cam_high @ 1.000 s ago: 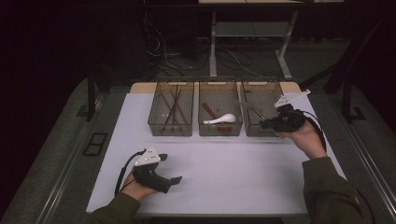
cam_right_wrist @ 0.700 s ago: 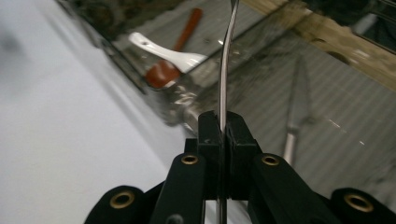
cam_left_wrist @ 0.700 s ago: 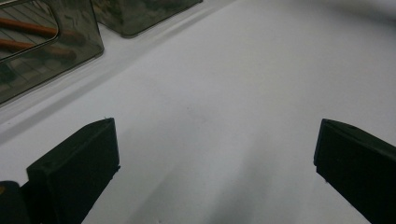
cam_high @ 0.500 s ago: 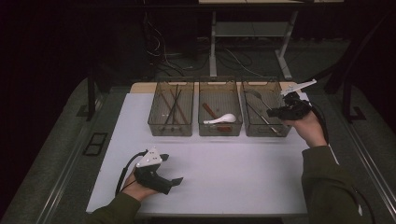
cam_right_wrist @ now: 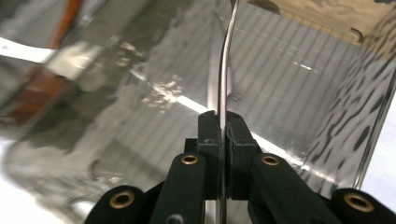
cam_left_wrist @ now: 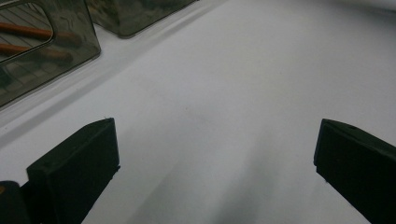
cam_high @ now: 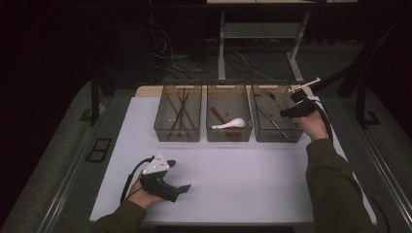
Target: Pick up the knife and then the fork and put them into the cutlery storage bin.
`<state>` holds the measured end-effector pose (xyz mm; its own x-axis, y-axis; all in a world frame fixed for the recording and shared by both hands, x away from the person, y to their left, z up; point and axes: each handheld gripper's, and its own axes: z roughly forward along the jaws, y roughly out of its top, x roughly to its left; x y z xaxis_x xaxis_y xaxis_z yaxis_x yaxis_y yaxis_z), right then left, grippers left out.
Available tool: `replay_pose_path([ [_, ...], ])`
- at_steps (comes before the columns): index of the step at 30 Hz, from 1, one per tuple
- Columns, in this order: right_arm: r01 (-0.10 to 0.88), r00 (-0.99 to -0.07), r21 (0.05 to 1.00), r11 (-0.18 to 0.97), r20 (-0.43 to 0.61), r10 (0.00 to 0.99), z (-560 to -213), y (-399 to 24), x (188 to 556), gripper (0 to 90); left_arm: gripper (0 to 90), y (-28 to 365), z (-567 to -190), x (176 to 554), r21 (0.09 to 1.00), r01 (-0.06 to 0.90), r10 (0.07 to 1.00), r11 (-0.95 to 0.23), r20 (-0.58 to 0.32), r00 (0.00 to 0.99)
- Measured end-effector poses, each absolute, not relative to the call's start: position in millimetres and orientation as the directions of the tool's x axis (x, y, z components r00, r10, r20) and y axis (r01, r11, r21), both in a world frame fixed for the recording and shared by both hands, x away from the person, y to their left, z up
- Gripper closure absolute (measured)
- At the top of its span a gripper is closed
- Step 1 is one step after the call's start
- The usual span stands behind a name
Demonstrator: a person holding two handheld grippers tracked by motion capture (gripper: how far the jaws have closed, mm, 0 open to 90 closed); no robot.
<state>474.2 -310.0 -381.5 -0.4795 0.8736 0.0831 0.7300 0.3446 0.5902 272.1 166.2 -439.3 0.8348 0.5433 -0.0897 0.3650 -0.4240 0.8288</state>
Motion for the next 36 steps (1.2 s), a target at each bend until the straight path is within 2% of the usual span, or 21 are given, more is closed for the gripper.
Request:
replay_pose_path([
  [16, 0.819, -0.438, 0.431, 0.378, 0.045, 0.898, -404, -297, 493, 85.1, 0.0, 163, -441, 272, 0.816, 0.366, 0.532, -0.446, -0.087, 0.842],
  [17, 0.816, -0.438, 0.436, 0.38, 0.038, 0.898, -404, -295, 493, 80.5, 0.0, 162, -441, 272, 0.816, 0.364, 0.531, -0.449, -0.084, 0.843],
  [18, 0.816, -0.438, 0.436, 0.38, 0.038, 0.898, -404, -295, 493, 80.5, 0.0, 162, -441, 272, 0.816, 0.364, 0.531, -0.449, -0.084, 0.843],
  [19, 0.813, -0.437, 0.443, 0.378, 0.034, 0.899, -402, -295, 493, 74.5, 0.0, 162, -441, 272, 0.818, 0.364, 0.532, -0.446, -0.085, 0.843],
  [20, 0.813, -0.437, 0.443, 0.378, 0.034, 0.899, -402, -295, 493, 74.5, 0.0, 162, -441, 272, 0.818, 0.364, 0.532, -0.446, -0.085, 0.843],
  [23, 0.807, -0.426, 0.475, 0.351, 0.057, 0.903, -399, -298, 492, 63.3, 0.0, 162, -441, 272, 0.821, 0.361, 0.532, -0.442, -0.083, 0.843],
  [26, 0.8, -0.424, 0.495, 0.339, 0.068, 0.903, -397, -300, 491, 58.3, 0.0, 162, -440, 273, 0.821, 0.361, 0.532, -0.443, -0.084, 0.842],
  [27, 0.794, -0.42, 0.517, 0.32, 0.085, 0.904, -395, -301, 490, 52.0, 0.0, 162, -440, 273, 0.821, 0.361, 0.533, -0.442, -0.084, 0.842],
  [28, 0.794, -0.42, 0.517, 0.32, 0.085, 0.904, -395, -301, 490, 52.0, 0.0, 162, -440, 273, 0.82, 0.361, 0.533, -0.443, -0.082, 0.842],
  [29, 0.788, -0.409, 0.539, 0.297, 0.099, 0.907, -393, -304, 489, 40.6, 0.0, 162, -440, 274, 0.821, 0.36, 0.532, -0.442, -0.084, 0.843],
  [36, 0.727, -0.427, 0.623, 0.289, 0.08, 0.901, -384, -306, 483, 30.2, 0.0, 161, -441, 277, 0.818, 0.361, 0.53, -0.447, -0.083, 0.844],
])
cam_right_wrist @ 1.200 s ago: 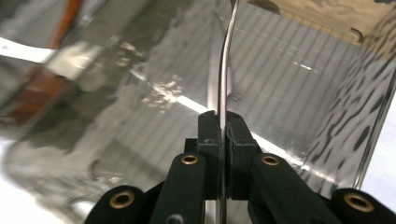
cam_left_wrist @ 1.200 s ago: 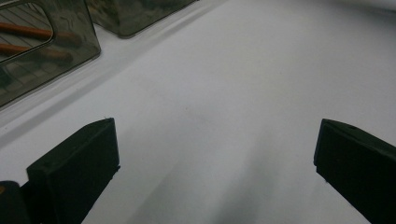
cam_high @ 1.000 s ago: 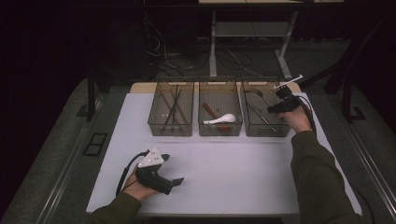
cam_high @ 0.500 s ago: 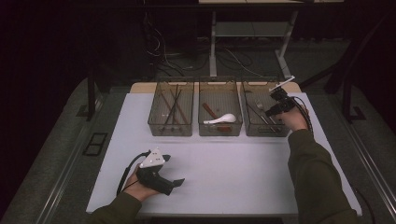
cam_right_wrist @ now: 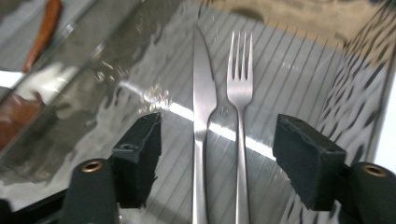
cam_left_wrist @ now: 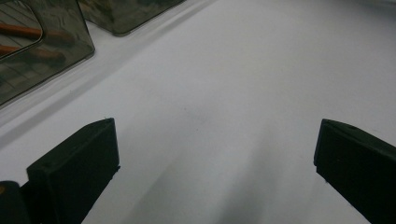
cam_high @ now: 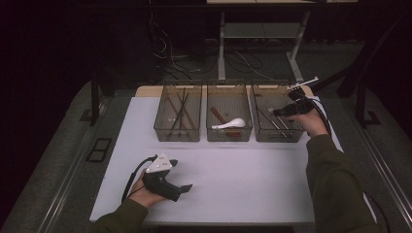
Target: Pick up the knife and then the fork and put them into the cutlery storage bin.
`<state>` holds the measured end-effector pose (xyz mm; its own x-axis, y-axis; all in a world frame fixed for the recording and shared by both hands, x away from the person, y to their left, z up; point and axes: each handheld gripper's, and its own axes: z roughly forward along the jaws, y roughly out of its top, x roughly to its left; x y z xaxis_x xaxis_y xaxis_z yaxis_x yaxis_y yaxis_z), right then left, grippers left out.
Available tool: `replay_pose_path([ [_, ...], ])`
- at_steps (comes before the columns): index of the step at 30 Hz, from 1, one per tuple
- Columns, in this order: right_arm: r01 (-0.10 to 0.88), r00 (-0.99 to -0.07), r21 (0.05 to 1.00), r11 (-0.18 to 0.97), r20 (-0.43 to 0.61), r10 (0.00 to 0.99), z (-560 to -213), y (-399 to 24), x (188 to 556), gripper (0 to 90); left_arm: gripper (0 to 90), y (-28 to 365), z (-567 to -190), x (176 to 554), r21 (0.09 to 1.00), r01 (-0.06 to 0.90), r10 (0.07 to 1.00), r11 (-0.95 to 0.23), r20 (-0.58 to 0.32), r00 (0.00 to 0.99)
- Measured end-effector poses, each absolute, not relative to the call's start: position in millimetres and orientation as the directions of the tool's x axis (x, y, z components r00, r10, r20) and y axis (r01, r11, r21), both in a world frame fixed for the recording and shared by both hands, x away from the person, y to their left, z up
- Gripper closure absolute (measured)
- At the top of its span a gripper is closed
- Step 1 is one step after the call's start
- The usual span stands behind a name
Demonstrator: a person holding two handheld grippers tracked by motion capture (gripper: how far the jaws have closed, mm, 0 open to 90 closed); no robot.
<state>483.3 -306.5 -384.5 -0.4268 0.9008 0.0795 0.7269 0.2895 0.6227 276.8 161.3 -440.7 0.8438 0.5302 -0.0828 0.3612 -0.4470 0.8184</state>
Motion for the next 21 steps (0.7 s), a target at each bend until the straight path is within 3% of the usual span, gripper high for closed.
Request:
replay_pose_path([
  [5, 0.677, -0.395, 0.703, 0.218, 0.096, 0.914, -375, -310, 476, 18.3, 0.0, 161, -441, 277, 0.817, 0.367, 0.534, -0.445, -0.087, 0.841],
  [21, 0.571, -0.475, 0.789, 0.224, 0.095, 0.875, -366, -308, 443, 13.7, 0.0, 161, -442, 280, 0.815, 0.38, 0.544, -0.437, -0.097, 0.834],
])
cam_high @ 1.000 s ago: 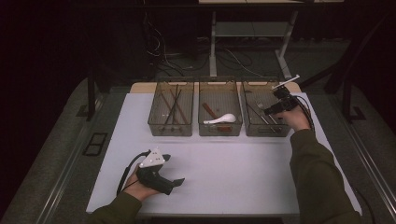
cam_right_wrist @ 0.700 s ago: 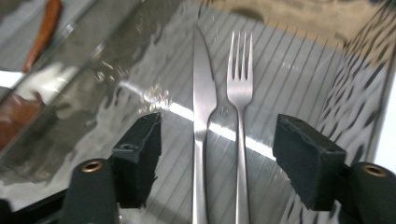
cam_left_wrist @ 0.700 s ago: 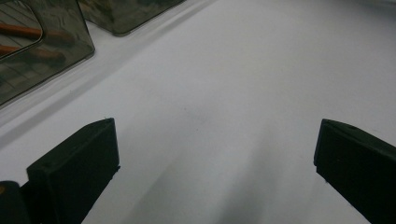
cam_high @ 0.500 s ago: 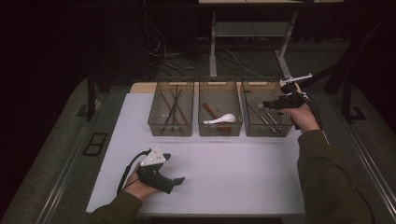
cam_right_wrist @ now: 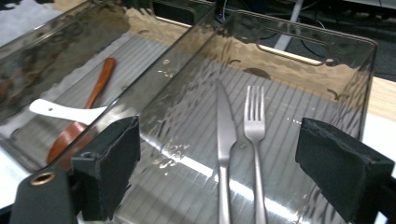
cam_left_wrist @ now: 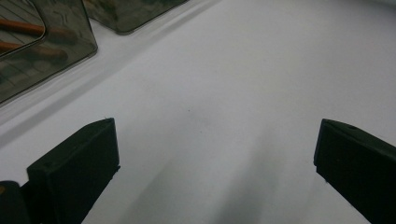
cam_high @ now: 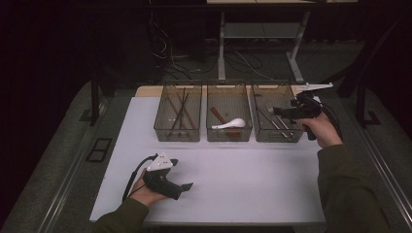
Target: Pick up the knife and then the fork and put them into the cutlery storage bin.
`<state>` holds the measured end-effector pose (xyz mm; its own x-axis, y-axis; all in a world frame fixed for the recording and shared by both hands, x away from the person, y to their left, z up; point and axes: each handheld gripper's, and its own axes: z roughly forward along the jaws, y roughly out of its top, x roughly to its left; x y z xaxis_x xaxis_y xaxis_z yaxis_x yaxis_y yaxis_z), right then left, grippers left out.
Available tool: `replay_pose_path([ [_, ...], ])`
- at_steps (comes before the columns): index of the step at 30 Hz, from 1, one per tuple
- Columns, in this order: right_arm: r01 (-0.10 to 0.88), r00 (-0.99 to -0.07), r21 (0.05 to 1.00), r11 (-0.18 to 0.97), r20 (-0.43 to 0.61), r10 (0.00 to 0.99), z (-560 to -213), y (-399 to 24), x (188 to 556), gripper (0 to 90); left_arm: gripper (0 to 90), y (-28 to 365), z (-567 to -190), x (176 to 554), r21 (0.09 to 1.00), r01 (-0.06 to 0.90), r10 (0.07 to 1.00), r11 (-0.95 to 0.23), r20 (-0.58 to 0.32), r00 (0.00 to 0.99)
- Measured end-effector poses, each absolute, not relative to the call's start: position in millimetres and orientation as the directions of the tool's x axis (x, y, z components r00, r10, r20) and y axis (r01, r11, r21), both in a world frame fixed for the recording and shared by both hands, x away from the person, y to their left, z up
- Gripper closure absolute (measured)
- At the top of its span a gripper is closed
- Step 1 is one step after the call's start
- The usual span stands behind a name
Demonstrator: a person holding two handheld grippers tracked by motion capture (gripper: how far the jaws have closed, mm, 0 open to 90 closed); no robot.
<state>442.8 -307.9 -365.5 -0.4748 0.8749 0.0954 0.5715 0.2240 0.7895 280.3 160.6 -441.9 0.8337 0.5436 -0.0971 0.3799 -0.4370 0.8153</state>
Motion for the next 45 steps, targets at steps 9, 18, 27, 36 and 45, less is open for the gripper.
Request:
replay_pose_path([
  [9, 0.534, -0.525, 0.811, 0.239, 0.096, 0.846, -367, -300, 423, 13.7, 0.0, 160, -442, 280, 0.81, 0.384, 0.544, -0.442, -0.098, 0.833],
  [18, 0.501, -0.582, 0.816, 0.287, 0.072, 0.81, -377, -288, 390, 13.8, 0.0, 160, -442, 278, 0.81, 0.381, 0.54, -0.445, -0.097, 0.836],
  [27, 0.473, -0.623, 0.825, 0.309, 0.065, 0.78, -378, -280, 367, 13.8, 0.0, 160, -441, 277, 0.813, 0.379, 0.537, -0.442, -0.098, 0.838],
  [36, 0.458, -0.65, 0.833, 0.31, 0.076, 0.756, -389, -280, 336, 13.8, 0.0, 160, -440, 276, 0.817, 0.375, 0.534, -0.438, -0.1, 0.84],
  [45, 0.45, -0.65, 0.839, 0.307, 0.071, 0.756, -405, -284, 314, 13.8, 0.0, 162, -439, 275, 0.822, 0.377, 0.538, -0.428, -0.103, 0.836],
])
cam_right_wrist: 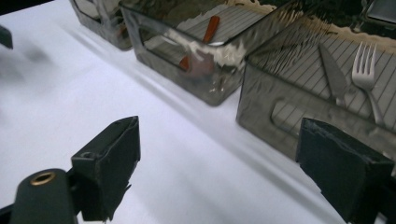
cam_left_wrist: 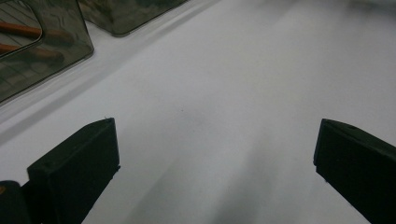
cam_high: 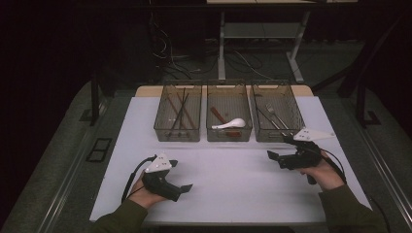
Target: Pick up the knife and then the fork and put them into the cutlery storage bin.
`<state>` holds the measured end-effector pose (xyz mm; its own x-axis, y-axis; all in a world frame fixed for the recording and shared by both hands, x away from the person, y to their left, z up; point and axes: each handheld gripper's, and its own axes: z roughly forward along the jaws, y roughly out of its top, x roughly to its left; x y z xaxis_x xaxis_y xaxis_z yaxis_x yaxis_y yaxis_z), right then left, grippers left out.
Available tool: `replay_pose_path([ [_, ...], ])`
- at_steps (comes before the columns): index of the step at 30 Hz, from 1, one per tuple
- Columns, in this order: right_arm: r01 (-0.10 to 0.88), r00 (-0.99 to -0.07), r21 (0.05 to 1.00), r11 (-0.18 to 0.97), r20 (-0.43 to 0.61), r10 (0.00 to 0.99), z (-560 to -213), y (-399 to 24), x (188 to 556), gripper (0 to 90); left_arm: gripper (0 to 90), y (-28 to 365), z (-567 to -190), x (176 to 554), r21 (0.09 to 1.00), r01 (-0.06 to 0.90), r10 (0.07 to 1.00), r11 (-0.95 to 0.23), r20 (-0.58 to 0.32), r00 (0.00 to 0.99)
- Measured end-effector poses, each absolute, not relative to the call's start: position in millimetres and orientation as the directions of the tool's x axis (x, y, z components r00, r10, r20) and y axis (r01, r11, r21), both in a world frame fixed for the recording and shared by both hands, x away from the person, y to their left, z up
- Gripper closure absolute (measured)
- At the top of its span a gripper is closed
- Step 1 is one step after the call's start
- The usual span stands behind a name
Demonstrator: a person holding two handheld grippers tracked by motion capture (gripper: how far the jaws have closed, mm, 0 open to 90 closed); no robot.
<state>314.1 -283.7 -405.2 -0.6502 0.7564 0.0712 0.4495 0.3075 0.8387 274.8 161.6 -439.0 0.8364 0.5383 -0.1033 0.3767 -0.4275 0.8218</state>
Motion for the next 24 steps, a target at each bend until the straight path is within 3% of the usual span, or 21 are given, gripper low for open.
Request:
replay_pose_path([
  [24, 0.456, -0.644, 0.853, 0.255, 0.118, 0.756, -440, -299, 263, 13.9, 0.0, 162, -438, 273, 0.822, 0.372, 0.528, -0.431, -0.104, 0.843],
])
